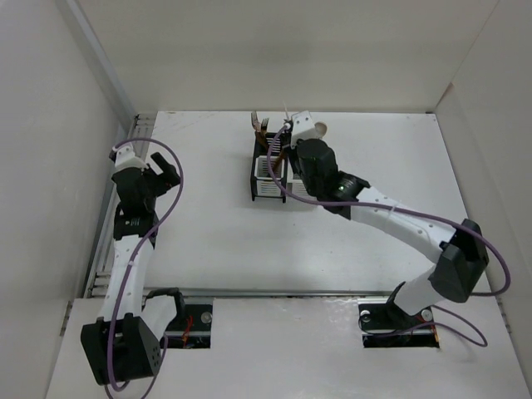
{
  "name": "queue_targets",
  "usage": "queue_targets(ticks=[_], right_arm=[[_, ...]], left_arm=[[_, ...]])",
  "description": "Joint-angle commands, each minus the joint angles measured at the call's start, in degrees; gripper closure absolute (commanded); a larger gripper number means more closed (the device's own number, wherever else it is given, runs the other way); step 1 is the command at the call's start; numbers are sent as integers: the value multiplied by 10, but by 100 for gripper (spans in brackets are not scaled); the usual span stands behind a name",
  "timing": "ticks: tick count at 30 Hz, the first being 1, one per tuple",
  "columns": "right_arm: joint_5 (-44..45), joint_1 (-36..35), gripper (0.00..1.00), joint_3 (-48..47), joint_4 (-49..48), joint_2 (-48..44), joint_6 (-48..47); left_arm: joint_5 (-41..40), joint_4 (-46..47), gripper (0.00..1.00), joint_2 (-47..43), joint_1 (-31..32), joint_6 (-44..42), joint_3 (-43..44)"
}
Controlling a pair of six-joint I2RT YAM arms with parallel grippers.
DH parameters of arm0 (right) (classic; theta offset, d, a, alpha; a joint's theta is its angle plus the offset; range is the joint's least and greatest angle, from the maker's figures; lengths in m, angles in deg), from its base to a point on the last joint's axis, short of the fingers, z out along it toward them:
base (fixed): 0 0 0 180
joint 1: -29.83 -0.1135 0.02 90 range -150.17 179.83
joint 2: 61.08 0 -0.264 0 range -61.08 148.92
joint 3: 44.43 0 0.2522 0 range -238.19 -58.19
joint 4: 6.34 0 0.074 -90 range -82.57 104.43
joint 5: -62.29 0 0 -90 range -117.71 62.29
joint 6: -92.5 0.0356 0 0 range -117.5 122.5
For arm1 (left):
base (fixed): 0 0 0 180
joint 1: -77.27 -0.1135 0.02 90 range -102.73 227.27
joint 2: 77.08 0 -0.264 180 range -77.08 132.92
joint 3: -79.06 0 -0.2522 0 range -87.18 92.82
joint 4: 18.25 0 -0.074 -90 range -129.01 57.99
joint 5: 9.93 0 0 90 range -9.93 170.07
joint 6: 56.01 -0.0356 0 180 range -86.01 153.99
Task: Sort the eating utensils into containers
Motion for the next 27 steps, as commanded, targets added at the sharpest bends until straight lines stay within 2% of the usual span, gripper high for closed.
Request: queue_targets(ticks=[1, 7, 11, 18, 24, 27], right_arm=[[41, 18, 100, -6, -108, 27, -21], [41, 51, 100, -5, -167, 66, -22], [18, 67, 100, -5, -172, 91, -28], [-4, 67, 100, 62, -172, 86, 52], [8, 72, 100, 80, -179, 106, 60], [14, 72, 82, 85, -179, 111, 65]], left_arm=[[16, 40, 15, 11, -10, -9, 30], [23, 52, 15, 39, -36, -9, 41], [46, 63, 15, 54, -42, -9, 47], [58, 68, 16, 71, -55, 8, 41], [64, 81, 16, 77, -55, 8, 41], [64, 81, 16, 77, -55, 8, 41]])
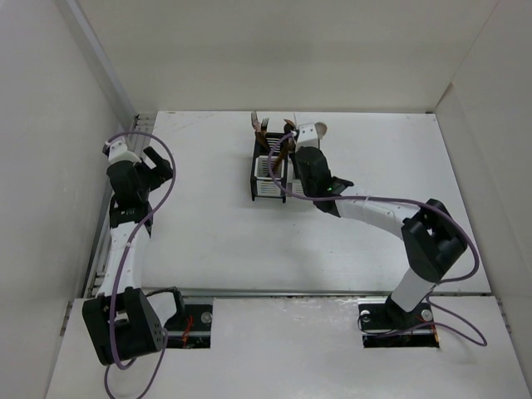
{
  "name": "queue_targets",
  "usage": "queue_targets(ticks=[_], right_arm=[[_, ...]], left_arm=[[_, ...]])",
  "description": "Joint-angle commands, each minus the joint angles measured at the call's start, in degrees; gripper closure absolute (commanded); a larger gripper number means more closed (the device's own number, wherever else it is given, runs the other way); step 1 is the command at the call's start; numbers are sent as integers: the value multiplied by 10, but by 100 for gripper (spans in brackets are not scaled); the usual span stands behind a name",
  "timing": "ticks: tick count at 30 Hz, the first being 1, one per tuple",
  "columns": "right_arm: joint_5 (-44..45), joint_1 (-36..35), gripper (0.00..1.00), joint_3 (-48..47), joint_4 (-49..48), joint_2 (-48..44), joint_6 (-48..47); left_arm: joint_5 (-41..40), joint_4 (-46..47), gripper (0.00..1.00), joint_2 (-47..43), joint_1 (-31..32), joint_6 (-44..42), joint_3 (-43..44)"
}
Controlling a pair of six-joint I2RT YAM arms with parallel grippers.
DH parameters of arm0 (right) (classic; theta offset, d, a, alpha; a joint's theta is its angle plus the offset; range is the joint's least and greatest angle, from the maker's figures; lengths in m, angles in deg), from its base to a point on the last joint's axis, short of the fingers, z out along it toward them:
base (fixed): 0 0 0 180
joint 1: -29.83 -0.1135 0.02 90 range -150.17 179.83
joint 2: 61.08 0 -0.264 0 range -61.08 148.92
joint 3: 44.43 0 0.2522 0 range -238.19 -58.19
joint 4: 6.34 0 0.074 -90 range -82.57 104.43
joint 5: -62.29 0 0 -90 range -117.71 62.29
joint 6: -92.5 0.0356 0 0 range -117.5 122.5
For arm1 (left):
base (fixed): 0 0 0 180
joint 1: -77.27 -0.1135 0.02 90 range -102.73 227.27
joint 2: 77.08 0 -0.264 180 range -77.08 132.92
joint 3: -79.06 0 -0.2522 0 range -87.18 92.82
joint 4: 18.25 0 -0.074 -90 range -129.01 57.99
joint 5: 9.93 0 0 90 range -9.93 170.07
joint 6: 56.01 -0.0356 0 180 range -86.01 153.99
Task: Sort the eating utensils into containers
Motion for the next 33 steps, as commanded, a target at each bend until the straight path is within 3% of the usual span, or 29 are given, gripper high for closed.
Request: queue_targets(ticks=[1, 4, 9, 12, 14, 15, 20, 21, 25, 33], right_arm=[[9, 3, 62, 2, -36, -8, 15], [-3, 3, 42, 8, -36, -40, 15], [2, 10, 30, 26, -36, -118, 3], [2, 38, 18, 26, -31, -178, 3], [-39, 92, 11, 9, 26, -194, 3], [-57, 117, 0, -4, 57, -194, 10], [-200, 307, 0, -121, 273, -138, 39], [-208, 332, 0, -163, 340, -124, 46], [-220, 418, 0, -216, 433, -75, 65], [-209, 432, 0, -206, 410, -108, 103]], left_arm=[[11, 31, 16, -3, -3, 5, 20], [11, 31, 16, -10, -3, 5, 20], [11, 31, 16, -15, -3, 5, 20], [11, 31, 16, -20, -3, 5, 15], [11, 31, 16, -25, -3, 5, 15], [11, 36, 16, -25, -3, 5, 9], [-18, 43, 16, -36, -3, 10, -2], [-18, 43, 16, -36, 2, 10, -7], [-39, 43, 16, -41, 7, 4, -7], [-58, 17, 16, -47, 18, -20, 9]])
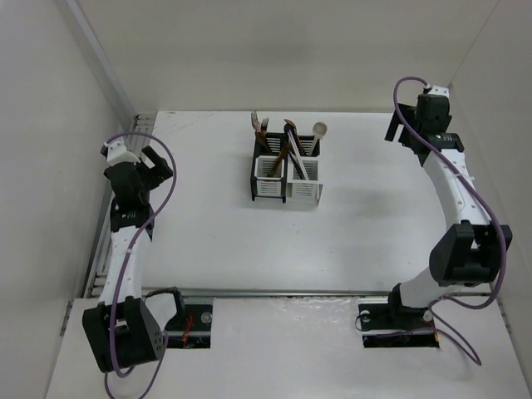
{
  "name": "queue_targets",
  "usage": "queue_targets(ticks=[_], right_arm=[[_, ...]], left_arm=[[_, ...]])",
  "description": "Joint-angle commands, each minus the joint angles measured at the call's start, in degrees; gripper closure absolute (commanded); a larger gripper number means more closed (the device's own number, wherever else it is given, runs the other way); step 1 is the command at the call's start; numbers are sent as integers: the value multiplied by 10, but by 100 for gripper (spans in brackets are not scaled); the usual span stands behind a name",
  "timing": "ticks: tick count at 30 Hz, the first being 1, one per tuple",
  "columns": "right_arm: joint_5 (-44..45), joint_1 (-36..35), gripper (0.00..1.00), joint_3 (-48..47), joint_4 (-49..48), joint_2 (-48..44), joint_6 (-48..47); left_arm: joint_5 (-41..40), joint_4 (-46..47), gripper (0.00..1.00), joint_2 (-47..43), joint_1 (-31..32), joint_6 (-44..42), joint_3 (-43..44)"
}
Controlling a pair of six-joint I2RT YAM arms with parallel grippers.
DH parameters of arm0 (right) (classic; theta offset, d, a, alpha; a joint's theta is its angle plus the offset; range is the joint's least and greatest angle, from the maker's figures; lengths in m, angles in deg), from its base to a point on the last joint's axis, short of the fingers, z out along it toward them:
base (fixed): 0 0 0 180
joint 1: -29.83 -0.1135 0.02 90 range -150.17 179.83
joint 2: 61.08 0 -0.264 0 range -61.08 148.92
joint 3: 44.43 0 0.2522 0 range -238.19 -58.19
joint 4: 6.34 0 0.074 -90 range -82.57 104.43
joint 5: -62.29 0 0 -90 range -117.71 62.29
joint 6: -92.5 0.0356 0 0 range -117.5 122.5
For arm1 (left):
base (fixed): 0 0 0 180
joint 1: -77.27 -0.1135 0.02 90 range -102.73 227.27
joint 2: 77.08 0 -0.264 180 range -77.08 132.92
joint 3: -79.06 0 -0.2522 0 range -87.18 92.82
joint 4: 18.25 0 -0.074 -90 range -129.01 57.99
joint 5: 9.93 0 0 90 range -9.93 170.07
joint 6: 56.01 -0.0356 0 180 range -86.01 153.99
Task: Sort the eating utensils into containers
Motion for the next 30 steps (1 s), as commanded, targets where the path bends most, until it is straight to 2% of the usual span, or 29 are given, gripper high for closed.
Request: queue_targets(ticks=[1, 8, 13, 30], right_arm=[[-4, -7, 0, -13, -1, -38, 35], [16, -7, 0, 7, -6, -76, 67], [40, -7, 0, 31, -36, -87, 67], [82, -7, 0, 55, -48, -126, 30]], left_arm=[[-21, 3, 16, -21, 5, -13, 14], [-21, 8, 16, -21, 10, -13, 25], [-15, 39, 16, -32, 10, -8, -7], [-28, 71, 16, -57, 15, -12, -52]])
